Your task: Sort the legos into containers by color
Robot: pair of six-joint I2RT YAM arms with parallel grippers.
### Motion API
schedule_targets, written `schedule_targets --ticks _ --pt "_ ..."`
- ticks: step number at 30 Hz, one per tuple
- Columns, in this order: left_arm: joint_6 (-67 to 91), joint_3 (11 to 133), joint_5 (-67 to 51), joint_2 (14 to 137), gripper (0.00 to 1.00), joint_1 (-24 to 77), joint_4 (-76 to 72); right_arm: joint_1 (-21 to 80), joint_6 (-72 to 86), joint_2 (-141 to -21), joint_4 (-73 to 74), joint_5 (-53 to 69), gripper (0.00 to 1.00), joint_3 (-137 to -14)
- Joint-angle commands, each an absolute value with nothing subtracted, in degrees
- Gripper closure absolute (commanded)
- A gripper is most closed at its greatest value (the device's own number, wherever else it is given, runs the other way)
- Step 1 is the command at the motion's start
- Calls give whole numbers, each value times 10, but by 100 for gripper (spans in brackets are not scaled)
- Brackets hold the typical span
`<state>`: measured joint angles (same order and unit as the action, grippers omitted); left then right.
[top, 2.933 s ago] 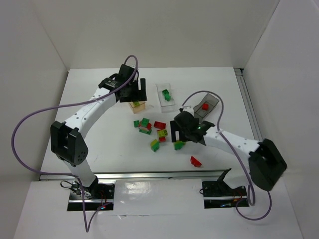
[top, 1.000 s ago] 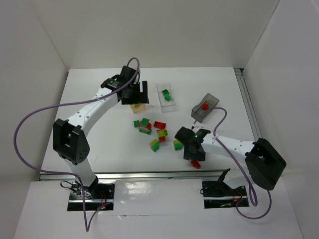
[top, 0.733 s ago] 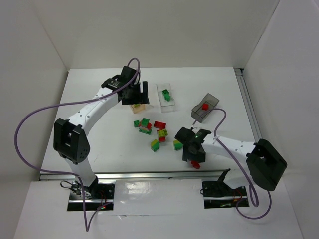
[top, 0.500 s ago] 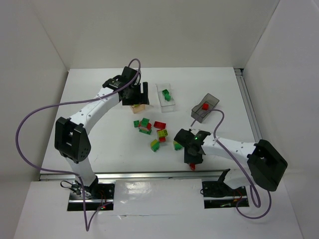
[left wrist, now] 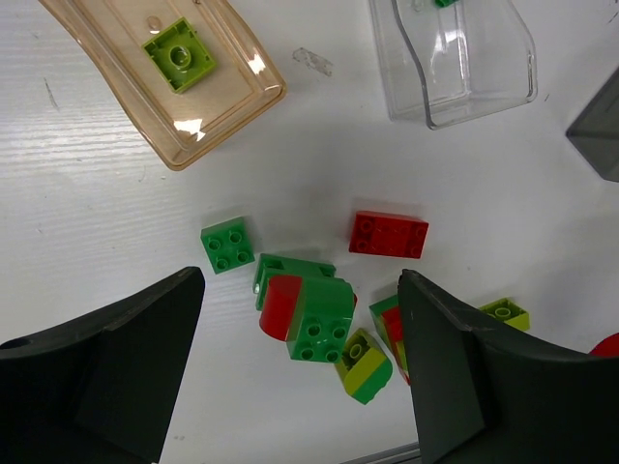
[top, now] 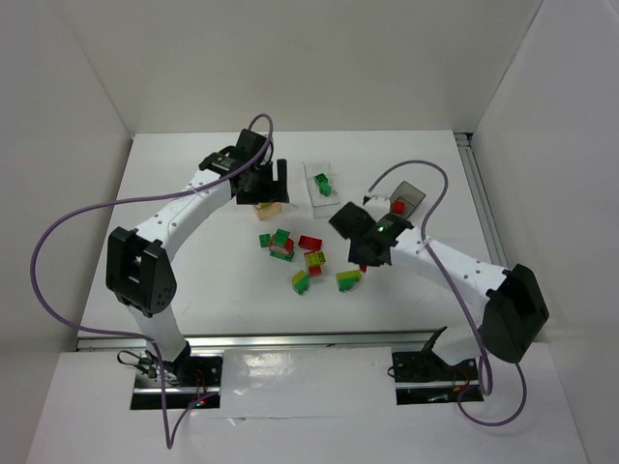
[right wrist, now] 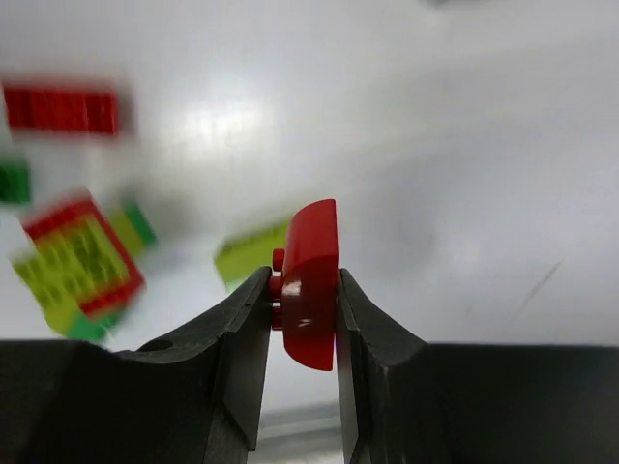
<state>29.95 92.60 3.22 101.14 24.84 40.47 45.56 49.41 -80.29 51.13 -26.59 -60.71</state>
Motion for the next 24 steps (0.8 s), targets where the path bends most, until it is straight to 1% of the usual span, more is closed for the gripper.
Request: schedule_targets --ticks 1,3,8,14,16,17,18,19,20,21,24 --pt "284 927 43 999 9 249 403 368 422 -810 465 -356 84 -651" --pt "284 927 48 999 9 249 408 309 368 -827 401 -351 84 -677" --pt "284 927 48 993 9 243 408 217 297 -880 320 -320 84 -728" --pt "284 922 48 993 9 243 408 170 280 -951 251 -301 84 -757" --pt "284 922 43 993 9 243 408 164 280 -964 251 -301 80 -765" --pt "284 922 43 993 8 243 408 163 286 -969 251 -301 77 -770" --pt "284 916 43 993 8 243 408 157 287 -976 251 -301 50 -770" --pt "284 916 43 987 8 243 408 157 292 -976 251 -301 37 -776" --pt "284 916 43 987 8 243 408 157 292 -976 251 -301 27 -776" --pt "284 916 43 987 8 243 408 157 292 -976 257 -301 22 -776" --pt "284 921 43 987 8 243 413 163 292 -933 258 -301 24 -757"
